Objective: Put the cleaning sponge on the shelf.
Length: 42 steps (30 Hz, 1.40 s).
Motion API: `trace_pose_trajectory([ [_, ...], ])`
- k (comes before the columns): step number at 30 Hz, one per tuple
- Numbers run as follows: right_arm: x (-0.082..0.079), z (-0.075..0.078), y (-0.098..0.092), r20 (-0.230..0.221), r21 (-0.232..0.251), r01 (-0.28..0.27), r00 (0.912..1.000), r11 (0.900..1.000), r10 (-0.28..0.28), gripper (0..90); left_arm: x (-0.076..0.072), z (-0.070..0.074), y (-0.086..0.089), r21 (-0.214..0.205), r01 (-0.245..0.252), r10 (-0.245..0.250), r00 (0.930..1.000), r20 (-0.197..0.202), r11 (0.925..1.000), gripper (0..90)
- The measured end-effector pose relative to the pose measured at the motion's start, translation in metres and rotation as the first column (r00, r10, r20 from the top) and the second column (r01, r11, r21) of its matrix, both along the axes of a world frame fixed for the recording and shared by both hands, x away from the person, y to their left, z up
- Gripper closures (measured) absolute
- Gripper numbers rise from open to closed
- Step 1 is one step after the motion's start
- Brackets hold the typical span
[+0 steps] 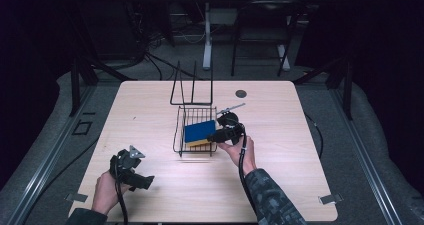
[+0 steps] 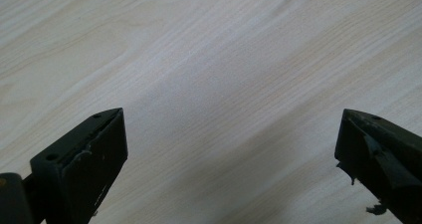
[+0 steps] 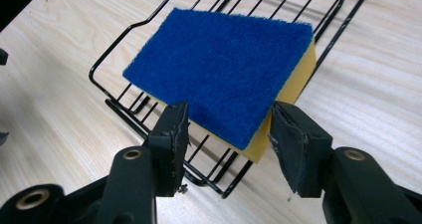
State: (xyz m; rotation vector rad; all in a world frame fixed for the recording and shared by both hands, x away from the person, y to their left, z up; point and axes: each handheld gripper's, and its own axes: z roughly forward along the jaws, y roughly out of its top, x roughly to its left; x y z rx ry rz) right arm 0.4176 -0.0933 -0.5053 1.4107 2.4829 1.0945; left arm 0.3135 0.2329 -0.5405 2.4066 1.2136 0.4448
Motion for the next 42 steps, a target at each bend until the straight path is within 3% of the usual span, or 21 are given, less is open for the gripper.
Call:
trace_pose_trajectory([
  [10,-0.006,-0.002,0.006,-0.013,-0.015,-0.025,0.9996,0.9996,0.025,47.0,0.000,0.000,-0.001,0.001,0.005,-0.005,1.0000,0.001,1.0000,0.3],
  [15,-0.007,-0.003,0.006,-0.046,-0.037,-0.031,0.9985,0.9988,0.029,43.7,-0.001,0.000,-0.001,0.002,0.007,-0.007,1.0000,0.001,1.0000,0.3],
  [16,-0.007,-0.004,0.006,-0.040,-0.034,-0.025,0.9989,0.9991,0.024,39.7,-0.001,0.000,-0.001,0.002,0.007,-0.007,1.0000,0.001,1.0000,0.4],
  [22,-0.012,-0.001,0.003,-0.004,-0.033,-0.018,0.9998,0.9993,0.018,37.0,-0.001,0.000,0.000,-0.002,0.003,-0.003,1.0000,0.001,1.0000,0.3],
  [31,-0.025,0.015,-0.019,0.033,-0.047,-0.002,0.9994,0.9989,0.004,27.5,-0.002,0.001,0.000,0.003,0.005,-0.005,1.0000,0.007,1.0000,0.3],
  [42,-0.053,0.038,-0.059,0.093,-0.084,0.011,0.9957,0.9964,-0.004,17.9,-0.002,0.000,-0.001,-0.001,0.006,-0.006,1.0000,0.000,1.0000,0.3],
])
